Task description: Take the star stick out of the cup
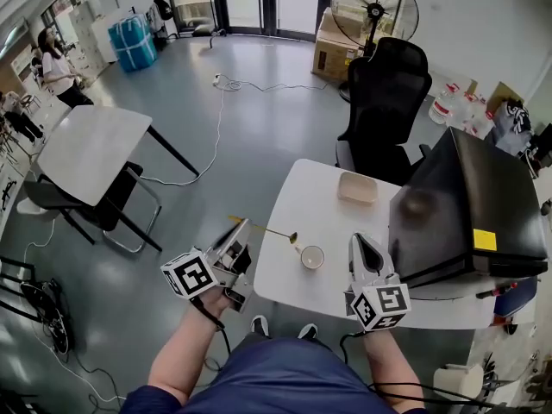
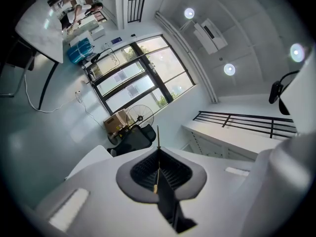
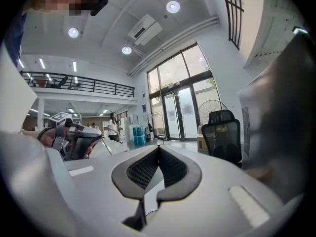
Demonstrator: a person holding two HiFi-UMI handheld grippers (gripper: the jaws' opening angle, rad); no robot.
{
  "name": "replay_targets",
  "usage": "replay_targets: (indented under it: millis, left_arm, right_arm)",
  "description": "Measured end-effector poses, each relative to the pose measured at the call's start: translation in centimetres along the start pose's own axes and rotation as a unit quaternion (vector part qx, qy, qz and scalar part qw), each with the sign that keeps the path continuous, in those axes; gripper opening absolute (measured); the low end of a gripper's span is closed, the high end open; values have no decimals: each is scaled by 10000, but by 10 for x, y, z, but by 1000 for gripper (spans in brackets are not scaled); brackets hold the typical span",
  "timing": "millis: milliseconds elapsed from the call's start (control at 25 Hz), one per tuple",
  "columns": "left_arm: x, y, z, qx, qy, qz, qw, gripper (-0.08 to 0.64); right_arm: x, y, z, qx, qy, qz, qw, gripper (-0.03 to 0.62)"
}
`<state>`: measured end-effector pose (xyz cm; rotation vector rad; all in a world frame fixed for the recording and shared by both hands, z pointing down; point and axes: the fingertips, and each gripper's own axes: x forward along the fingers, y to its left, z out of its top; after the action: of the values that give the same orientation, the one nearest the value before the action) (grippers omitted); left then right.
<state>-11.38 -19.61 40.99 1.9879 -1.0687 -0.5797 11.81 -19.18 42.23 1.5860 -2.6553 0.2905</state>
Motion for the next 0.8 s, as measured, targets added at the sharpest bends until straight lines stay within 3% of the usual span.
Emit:
replay_targets:
  millis: [200, 360, 520, 640, 800]
  left_arm:
    - [2, -13, 4, 38, -51, -201, 9998, 8]
    - [0, -14, 11, 291, 9, -24, 9996, 8]
    - [2, -19, 7, -34, -34, -276, 9996, 8]
    - [0, -20, 10, 108, -24, -222, 9997, 8]
    - [2, -29, 9, -70, -88, -473, 9988, 8]
  right_arm:
    - [-3, -2, 13, 71, -223, -31, 9997, 8]
    - [-5, -2, 15, 54, -230, -92, 9997, 6]
    - [-5, -6, 11, 92, -171, -141, 9997, 6]
    - [-6, -8, 9, 97, -143, -148, 9997, 6]
    - [-4, -7, 10, 71, -155, -96, 9998, 6]
